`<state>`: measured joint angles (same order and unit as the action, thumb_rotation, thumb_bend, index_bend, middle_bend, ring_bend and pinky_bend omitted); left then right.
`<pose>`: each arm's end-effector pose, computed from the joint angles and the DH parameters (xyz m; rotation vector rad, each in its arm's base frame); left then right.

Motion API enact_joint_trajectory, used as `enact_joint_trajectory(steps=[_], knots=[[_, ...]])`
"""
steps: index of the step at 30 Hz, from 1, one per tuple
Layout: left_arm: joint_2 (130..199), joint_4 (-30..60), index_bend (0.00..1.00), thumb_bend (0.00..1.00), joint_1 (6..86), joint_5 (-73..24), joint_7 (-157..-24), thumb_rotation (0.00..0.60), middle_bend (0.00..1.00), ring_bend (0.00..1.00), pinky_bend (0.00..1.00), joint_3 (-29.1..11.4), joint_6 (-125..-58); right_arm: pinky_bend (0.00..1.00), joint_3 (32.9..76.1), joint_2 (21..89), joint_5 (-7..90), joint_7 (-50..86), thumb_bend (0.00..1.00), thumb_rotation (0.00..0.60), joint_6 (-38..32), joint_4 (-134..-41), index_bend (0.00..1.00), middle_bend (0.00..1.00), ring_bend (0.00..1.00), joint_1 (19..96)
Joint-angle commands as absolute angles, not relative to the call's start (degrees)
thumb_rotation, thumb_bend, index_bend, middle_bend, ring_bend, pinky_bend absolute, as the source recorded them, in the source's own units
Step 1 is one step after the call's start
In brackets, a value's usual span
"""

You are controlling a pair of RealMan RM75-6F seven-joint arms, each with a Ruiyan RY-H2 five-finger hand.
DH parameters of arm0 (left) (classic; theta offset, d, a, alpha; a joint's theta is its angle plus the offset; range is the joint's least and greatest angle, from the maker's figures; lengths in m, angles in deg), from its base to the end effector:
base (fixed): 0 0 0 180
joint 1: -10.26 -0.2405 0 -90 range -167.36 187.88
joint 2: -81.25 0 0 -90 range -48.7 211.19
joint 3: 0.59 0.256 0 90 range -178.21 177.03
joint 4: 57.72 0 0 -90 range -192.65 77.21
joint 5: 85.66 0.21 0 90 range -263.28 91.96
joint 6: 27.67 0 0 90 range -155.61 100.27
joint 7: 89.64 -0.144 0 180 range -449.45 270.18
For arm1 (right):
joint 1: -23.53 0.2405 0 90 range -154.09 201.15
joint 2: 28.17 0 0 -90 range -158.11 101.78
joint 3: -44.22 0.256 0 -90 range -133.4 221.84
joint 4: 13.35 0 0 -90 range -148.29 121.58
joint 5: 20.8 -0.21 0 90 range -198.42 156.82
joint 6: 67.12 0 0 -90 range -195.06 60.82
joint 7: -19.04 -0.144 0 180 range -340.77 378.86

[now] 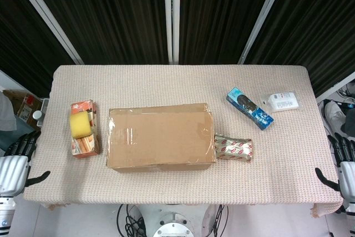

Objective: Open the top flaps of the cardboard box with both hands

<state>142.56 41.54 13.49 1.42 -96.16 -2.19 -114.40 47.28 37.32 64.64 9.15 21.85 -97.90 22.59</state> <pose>-0.2932 0.1664 0.1636 -1.4018 -0.8757 -0.8688 -0.3482 -0.1489 0.1755 1.2507 -0.9486 0.9202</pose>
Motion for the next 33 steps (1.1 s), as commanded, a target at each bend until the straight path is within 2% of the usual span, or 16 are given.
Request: enact_joint_trajectory(steps=[1,13,19,24,28,33], knots=[[142.7,41.5,0.05,0.0,13.6,1.3,-96.1,0.6,0.09,0.08,0.2,-2.2,-114.2,0.0,47.3,37.4,64.6,9.1,0.18,0.6,21.7,-97.8,0.0,0.0,0.0,22.6],[142.7,42.0,0.05,0.0,13.0,1.6,-96.2,0.6,0.09,0.08,0.2,-1.8,-115.0,0.0,47.5,37.0,66.4,7.1,0.18,0.6,22.1,-97.4,0.0,0.0,0.0,23.2],[142.1,42.3,0.05,0.0,12.8,1.5,-96.1,0.6,0.09,0.08,0.2,-1.8,-115.2,0.0,49.1,32.6,69.4,3.8,0.15,0.6,20.4,-102.3,0.0,0.0,0.0,26.7],[142.0,42.0,0.05,0.0,12.6,1.4,-95.5,0.6,0.09,0.08,0.2,-1.9,-115.5,0.0,52.3,24.3,70.5,2.3,0.14,0.6,12.2,-112.2,0.0,0.0,0.0,34.3],[142.1,41.8,0.05,0.0,12.4,1.5,-95.0,0.6,0.09,0.08,0.2,-1.7,-115.5,0.0,56.5,18.6,68.4,3.3,0.07,0.6,2.3,-121.4,0.0,0.0,0.0,42.5],[141.8,41.9,0.05,0.0,12.1,1.8,-94.5,0.6,0.09,0.08,0.2,-1.6,-116.1,0.0,63.1,15.7,57.3,7.7,0.03,0.6,-12.9,-128.5,0.0,0.0,0.0,54.9]])
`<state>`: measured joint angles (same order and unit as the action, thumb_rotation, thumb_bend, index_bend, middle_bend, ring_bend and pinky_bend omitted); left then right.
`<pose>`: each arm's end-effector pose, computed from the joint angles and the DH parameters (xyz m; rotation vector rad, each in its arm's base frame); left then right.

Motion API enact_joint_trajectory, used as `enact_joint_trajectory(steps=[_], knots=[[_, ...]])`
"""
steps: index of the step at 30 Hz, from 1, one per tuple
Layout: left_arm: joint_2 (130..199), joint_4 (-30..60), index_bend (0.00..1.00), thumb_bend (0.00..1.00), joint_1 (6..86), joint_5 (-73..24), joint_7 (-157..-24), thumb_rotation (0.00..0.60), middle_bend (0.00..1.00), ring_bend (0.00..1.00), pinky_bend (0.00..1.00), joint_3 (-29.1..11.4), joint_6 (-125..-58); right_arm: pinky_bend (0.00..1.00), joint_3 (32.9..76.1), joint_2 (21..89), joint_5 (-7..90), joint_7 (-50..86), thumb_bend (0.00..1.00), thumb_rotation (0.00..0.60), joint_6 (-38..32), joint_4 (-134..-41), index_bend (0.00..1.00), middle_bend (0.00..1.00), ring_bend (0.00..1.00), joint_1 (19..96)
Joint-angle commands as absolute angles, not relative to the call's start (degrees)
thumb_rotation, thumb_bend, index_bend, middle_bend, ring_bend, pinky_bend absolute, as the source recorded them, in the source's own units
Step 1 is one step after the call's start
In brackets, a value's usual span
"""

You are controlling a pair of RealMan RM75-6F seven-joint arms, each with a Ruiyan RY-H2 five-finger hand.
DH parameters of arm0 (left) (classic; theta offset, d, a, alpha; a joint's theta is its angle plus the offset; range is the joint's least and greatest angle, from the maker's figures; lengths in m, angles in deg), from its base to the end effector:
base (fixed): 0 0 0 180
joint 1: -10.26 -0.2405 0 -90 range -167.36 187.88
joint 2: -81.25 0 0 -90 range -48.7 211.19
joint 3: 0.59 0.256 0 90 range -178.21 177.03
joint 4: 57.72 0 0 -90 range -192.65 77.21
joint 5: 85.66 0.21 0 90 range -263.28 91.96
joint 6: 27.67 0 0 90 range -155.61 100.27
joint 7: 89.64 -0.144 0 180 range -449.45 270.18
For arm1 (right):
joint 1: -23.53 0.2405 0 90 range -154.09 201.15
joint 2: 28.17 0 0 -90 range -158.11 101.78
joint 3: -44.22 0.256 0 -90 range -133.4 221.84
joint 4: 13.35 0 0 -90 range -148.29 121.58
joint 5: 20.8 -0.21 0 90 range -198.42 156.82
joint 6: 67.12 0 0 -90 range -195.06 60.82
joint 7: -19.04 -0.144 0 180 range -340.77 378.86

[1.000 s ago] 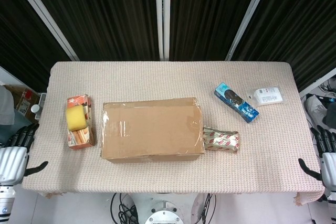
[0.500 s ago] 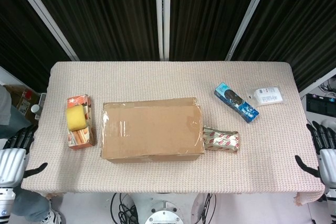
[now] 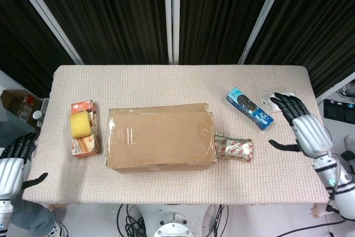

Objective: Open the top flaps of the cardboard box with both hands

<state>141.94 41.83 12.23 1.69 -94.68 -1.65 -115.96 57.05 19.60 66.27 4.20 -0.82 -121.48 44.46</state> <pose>-0.2954 0.1579 0.1687 -1.3743 -0.8899 -0.8791 -0.1964 -0.2736 0.1972 1.6472 -1.0145 1.2015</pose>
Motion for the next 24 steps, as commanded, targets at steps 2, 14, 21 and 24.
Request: enact_joint_trajectory(steps=[2,14,21,24], knots=[[141.8,41.9,0.05,0.0,12.0,1.8,-94.2,0.6,0.09,0.08,0.2,-1.5,-116.1,0.0,65.0,16.0,51.5,9.4,0.02,0.6,-19.3,-129.7,0.0,0.0,0.0,60.1],[142.0,40.1,0.05,0.0,11.6,1.5,-91.0,0.6,0.09,0.08,0.2,-1.1,-115.7,0.0,65.8,25.8,30.9,15.6,0.17,0.6,-32.4,-125.7,0.0,0.08,0.0,79.0],[142.1,39.1,0.05,0.0,11.4,1.6,-89.8,0.6,0.09,0.08,0.2,-1.0,-115.8,0.0,64.0,31.3,27.4,15.8,0.38,0.6,-30.9,-122.4,0.08,0.13,0.0,81.6],[142.1,38.9,0.05,0.0,11.3,1.4,-89.7,0.6,0.09,0.08,0.2,-1.0,-115.6,0.0,63.3,32.0,25.0,14.6,0.39,0.6,-32.8,-121.4,0.08,0.13,0.0,82.6]])
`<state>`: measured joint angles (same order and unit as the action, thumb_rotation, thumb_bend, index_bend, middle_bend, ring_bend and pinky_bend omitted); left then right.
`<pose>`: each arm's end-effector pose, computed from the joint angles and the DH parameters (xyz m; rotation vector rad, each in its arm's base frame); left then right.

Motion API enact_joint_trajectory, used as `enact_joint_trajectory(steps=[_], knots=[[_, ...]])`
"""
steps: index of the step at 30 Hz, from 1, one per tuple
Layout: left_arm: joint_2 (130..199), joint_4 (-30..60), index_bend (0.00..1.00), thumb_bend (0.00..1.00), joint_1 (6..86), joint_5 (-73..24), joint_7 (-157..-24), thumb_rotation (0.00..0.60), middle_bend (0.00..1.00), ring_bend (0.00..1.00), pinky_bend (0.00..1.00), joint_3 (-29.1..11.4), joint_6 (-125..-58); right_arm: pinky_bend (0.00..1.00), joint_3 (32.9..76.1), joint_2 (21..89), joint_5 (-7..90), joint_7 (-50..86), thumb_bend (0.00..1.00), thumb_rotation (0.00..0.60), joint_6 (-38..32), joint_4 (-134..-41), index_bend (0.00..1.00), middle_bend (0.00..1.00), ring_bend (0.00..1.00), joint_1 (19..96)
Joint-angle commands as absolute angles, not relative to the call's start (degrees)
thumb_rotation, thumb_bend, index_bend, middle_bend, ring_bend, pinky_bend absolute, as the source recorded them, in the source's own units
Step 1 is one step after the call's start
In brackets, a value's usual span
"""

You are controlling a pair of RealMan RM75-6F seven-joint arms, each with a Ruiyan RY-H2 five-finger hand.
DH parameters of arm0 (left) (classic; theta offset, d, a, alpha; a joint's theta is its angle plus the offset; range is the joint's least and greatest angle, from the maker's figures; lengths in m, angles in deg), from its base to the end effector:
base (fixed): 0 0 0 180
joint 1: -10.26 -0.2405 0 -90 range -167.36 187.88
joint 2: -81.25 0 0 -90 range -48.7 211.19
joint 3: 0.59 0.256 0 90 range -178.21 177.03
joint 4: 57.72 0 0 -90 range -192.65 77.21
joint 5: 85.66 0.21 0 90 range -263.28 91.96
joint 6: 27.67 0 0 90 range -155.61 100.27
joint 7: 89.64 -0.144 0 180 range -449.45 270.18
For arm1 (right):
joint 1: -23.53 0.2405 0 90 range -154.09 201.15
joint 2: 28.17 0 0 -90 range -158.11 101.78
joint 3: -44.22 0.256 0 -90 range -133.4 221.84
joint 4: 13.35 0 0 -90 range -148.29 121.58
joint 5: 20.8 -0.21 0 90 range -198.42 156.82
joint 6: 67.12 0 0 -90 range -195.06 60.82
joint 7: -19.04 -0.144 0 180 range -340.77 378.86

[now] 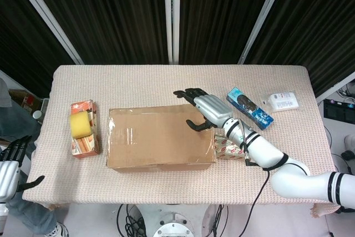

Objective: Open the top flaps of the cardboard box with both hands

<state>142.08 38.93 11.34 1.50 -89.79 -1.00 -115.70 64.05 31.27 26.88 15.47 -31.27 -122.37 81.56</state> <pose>-0.3091 0.1511 0.1703 -1.3551 -0.9396 -0.8836 -0.0259 -0.3620 0.0968 1.9754 -1.3878 1.1486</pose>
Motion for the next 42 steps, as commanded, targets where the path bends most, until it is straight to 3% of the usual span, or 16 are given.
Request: enact_joint_trajectory(steps=[1,12,22,30,42], knots=[[142.2,38.8,0.05,0.0,11.4,1.4,-89.6,0.6,0.09,0.08,0.2,-1.0,-115.6,0.0,63.2,32.0,24.3,14.2,0.38,0.6,-33.7,-121.1,0.08,0.14,0.0,82.9],[142.4,38.8,0.05,0.0,11.7,1.2,-89.9,0.6,0.09,0.08,0.2,-1.2,-115.0,0.0,60.6,31.0,21.0,13.9,0.44,0.6,-37.6,-119.4,0.06,0.15,0.0,85.6],[142.4,39.3,0.05,0.0,11.8,1.1,-90.7,0.6,0.09,0.08,0.2,-1.3,-114.8,0.0,60.8,29.0,21.8,11.1,0.44,0.6,-40.0,-120.0,0.0,0.29,0.0,85.6],[142.3,39.7,0.05,0.0,11.9,1.4,-91.1,0.6,0.09,0.08,0.2,-1.4,-115.0,0.0,64.4,25.7,26.7,4.9,0.44,0.6,-41.6,-122.9,0.0,0.32,0.0,81.4],[141.6,41.5,0.05,0.0,12.1,2.1,-92.6,0.6,0.09,0.08,0.2,-1.6,-115.6,0.0,72.4,18.1,43.9,-9.6,0.44,0.6,-41.3,-130.3,0.0,0.32,0.0,68.7]])
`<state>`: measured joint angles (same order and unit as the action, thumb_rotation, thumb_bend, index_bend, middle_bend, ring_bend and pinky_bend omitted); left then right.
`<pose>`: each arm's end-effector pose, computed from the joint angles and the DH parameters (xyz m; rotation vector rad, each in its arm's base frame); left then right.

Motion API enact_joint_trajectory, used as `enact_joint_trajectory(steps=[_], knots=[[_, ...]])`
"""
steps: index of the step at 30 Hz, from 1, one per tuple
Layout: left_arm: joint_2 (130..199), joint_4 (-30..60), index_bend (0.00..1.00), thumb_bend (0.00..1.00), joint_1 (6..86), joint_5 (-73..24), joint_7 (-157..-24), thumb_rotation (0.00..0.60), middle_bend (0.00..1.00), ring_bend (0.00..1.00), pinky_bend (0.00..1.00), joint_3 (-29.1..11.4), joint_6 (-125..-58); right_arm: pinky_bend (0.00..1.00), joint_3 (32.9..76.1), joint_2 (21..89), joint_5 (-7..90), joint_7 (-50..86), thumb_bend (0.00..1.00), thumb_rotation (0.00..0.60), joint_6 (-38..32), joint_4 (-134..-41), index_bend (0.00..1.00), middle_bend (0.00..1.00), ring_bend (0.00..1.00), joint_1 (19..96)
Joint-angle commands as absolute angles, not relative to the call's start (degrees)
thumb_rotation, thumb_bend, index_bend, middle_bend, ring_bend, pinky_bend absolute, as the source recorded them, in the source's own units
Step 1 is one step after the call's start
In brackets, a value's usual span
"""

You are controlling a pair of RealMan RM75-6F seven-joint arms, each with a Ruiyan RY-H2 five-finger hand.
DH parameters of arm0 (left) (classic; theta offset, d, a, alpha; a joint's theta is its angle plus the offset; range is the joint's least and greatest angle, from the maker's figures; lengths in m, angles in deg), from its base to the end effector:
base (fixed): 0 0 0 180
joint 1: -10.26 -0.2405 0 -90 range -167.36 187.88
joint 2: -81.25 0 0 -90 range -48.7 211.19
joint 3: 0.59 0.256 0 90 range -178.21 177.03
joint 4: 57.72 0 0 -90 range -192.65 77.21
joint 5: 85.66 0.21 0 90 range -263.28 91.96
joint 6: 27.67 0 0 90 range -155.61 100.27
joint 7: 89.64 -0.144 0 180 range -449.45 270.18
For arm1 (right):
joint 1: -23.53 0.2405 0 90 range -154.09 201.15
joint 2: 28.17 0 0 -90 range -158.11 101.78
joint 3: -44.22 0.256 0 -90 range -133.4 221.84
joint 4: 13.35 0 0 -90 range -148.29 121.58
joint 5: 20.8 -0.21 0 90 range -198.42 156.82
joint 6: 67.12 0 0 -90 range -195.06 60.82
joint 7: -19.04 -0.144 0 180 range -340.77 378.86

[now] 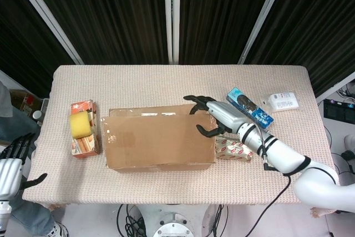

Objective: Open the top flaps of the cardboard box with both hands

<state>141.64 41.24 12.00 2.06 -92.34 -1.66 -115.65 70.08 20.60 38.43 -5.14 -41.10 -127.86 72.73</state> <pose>-0.2978 0.1569 0.1701 -1.3712 -0.9124 -0.8961 -0.0424 -0.3389 0.1355 1.9446 -1.6265 1.1564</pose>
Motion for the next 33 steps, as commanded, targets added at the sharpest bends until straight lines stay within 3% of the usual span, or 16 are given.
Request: enact_joint_trajectory(steps=[1,7,12,21,28,33], knots=[[141.6,41.6,0.05,0.0,12.1,2.2,-92.8,0.6,0.09,0.08,0.2,-1.6,-115.5,0.0,72.7,17.7,45.6,-10.7,0.44,0.6,-41.0,-130.8,0.0,0.32,0.0,67.8],[141.8,42.7,0.05,0.0,12.4,2.6,-94.0,0.6,0.09,0.08,0.2,-1.6,-115.4,0.0,73.1,15.0,58.2,-19.0,0.45,0.6,-38.6,-134.2,0.0,0.32,0.0,62.6],[141.6,43.5,0.05,0.0,12.5,3.5,-94.3,0.6,0.09,0.08,0.2,-1.6,-115.8,0.0,71.4,11.8,70.3,-26.4,0.45,0.6,-31.4,-136.3,0.0,0.32,0.0,59.0],[140.9,44.4,0.05,0.0,12.4,4.1,-94.5,0.6,0.09,0.08,0.2,-1.5,-116.2,0.0,63.4,4.8,89.7,-39.7,0.45,0.6,-16.5,-135.6,0.0,0.32,0.0,55.9],[141.1,44.8,0.05,0.0,12.5,4.2,-94.9,0.6,0.09,0.08,0.2,-1.3,-116.0,0.0,56.7,1.7,99.9,-45.7,0.46,0.6,-11.6,-134.3,0.0,0.32,0.0,57.7],[141.0,44.9,0.05,0.0,12.4,4.1,-95.1,0.6,0.09,0.08,0.2,-1.4,-116.1,0.0,53.9,0.9,101.9,-46.6,0.45,0.6,-9.3,-133.1,0.0,0.32,0.0,58.6]])
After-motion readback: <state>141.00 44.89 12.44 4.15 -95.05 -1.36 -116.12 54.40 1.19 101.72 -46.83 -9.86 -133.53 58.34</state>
